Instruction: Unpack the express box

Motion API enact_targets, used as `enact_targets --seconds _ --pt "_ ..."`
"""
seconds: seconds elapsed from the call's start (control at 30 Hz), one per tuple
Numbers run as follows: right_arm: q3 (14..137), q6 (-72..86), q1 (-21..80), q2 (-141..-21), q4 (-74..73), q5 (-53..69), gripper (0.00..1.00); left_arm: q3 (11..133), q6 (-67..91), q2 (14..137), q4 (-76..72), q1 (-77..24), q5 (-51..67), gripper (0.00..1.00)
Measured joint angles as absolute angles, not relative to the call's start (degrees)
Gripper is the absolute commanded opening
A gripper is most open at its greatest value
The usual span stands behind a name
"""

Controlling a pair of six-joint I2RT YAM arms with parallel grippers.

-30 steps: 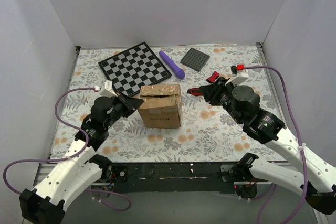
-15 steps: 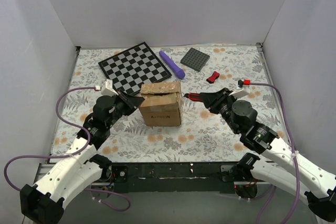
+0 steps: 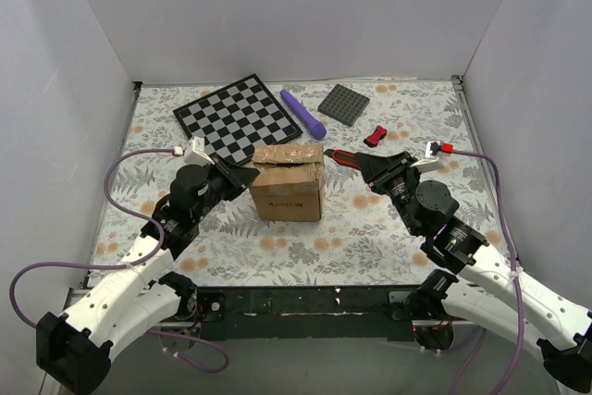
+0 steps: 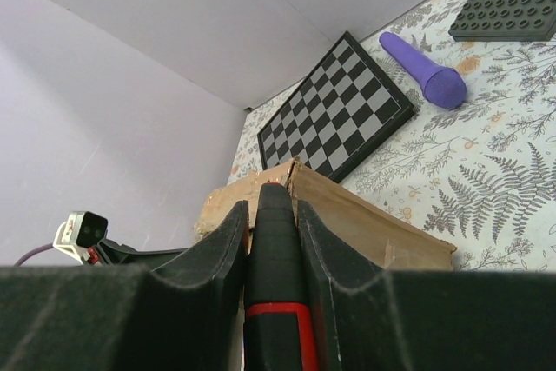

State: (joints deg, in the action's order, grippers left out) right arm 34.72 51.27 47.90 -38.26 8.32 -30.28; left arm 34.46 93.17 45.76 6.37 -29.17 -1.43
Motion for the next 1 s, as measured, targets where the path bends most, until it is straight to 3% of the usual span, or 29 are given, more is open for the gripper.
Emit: enact_targets --seconds 1.0 --pt "33.8 54.0 47.9 -38.8 7.1 -31.8 0.01 34.5 92.9 45.7 6.2 -31.3 -4.2 0.0"
